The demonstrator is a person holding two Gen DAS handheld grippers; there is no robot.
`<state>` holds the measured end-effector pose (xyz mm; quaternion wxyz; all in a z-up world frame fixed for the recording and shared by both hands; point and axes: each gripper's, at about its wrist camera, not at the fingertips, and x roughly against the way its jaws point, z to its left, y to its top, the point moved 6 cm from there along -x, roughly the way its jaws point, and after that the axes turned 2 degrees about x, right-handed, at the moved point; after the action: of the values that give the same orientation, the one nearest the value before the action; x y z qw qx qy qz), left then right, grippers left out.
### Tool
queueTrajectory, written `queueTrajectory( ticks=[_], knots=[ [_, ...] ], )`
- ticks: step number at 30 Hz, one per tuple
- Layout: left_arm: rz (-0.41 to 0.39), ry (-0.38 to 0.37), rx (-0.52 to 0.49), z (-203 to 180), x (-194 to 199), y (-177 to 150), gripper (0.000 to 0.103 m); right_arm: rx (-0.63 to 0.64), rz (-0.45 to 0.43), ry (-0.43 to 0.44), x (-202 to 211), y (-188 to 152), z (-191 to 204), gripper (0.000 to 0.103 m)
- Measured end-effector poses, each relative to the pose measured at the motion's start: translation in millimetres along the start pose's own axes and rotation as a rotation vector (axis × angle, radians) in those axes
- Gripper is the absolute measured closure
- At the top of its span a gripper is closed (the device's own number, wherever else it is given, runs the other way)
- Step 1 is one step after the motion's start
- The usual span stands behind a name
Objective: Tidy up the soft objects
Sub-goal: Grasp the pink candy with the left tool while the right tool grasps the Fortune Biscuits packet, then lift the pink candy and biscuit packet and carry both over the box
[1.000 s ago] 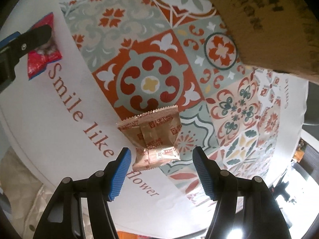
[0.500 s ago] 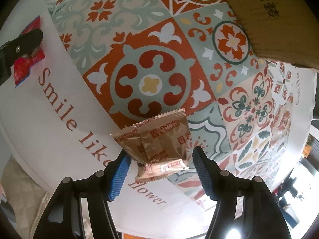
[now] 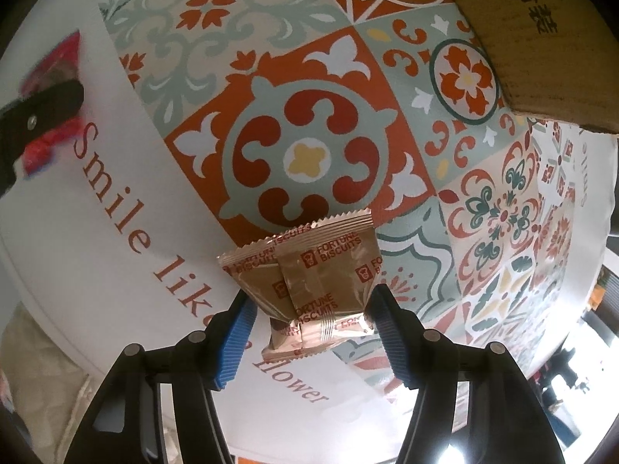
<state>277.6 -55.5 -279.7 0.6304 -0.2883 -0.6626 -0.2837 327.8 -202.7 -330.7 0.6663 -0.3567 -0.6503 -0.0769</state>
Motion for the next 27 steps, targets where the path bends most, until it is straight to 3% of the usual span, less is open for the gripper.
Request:
queueTrajectory(
  ticks=[10,13,18,27],
  knots=[
    [-0.01,0.004,-0.026,-10,-11,4,0.026,-0.003,-0.004,0.01,-2,-3,4,0.042],
    [-0.019,0.019,-0.049,-15,-16,3,0.032,-0.01,-0.004,0.025,-3,-4,3,0.052],
    [-0.054,0.023,-0.079,-14,-15,0,0.054,-0.02,-0.038,0.027,6,-3,-1,0.056],
    [-0.087,-0.038,-0.247,-23,-7,0,0.063,-0.116,-0.134,0.009,27,-9,-16,0.057]
  ],
)
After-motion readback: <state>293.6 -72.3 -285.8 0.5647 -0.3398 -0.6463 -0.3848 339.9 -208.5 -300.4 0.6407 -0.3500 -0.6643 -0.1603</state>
